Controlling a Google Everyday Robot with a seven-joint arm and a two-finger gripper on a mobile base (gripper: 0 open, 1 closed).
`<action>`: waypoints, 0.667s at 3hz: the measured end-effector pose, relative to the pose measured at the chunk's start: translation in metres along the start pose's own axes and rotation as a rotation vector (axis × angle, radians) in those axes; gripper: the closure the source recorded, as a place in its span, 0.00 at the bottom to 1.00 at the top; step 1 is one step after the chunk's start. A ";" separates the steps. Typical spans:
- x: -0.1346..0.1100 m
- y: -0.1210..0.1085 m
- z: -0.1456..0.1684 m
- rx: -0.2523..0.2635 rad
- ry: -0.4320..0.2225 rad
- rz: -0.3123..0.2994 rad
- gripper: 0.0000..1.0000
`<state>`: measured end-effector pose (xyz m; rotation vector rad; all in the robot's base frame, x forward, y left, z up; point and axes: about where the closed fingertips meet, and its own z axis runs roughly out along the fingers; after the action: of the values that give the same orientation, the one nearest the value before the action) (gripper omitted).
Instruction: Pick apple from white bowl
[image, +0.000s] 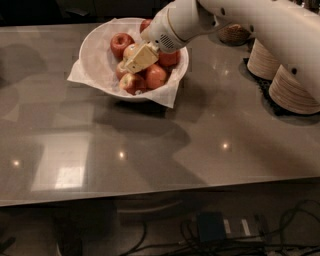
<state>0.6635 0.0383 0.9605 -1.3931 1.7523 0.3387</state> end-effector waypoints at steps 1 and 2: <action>0.002 -0.004 0.008 0.009 -0.001 0.001 0.29; 0.006 -0.007 0.014 0.020 0.005 0.008 0.31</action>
Offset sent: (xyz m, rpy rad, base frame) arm 0.0200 -0.0022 -0.0162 -0.0031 -0.0110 -0.0430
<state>0.6760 0.0407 0.9494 -1.3747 1.7607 0.3218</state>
